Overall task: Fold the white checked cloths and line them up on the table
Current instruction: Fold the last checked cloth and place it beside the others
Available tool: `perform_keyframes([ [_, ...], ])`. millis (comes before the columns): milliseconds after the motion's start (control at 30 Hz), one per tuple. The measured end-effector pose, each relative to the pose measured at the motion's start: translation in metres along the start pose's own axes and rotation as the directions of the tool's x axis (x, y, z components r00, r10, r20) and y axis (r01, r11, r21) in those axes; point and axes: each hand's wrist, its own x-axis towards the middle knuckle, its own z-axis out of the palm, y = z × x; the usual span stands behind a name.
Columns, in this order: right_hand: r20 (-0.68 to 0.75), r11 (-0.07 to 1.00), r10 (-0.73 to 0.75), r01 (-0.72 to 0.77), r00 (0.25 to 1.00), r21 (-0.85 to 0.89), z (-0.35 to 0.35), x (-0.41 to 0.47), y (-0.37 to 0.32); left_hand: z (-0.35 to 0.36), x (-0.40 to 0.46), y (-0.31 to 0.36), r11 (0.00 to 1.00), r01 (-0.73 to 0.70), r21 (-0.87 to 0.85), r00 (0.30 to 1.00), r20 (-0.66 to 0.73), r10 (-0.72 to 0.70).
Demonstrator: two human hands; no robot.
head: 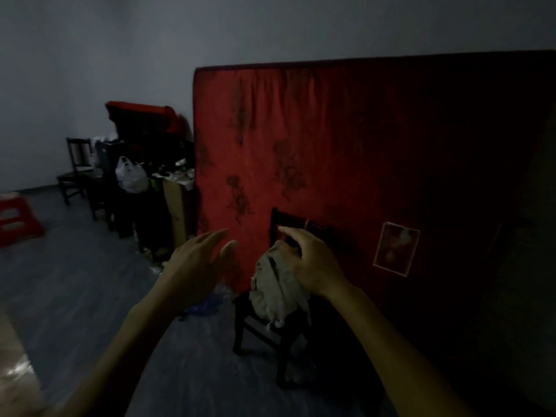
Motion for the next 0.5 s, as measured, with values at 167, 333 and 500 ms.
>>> perform_keyframes([
  [167, 0.059, 0.992, -0.098, 0.092, 0.993, 0.086, 0.03, 0.083, 0.028, 0.01, 0.046, -0.013, 0.989, 0.126, 0.075, 0.99, -0.069, -0.121],
  [333, 0.173, 0.962, -0.229, 0.196, 0.958, 0.189, 0.105, 0.16, 0.036, 0.019, 0.078, -0.071, 0.967, 0.189, 0.168, 0.978, -0.119, -0.171],
  [500, 0.254, 0.931, -0.317, 0.249, 0.914, 0.266, 0.197, 0.23, 0.028, 0.027, 0.087, -0.164, 0.885, 0.427, 0.184, 0.902, -0.146, -0.405],
])
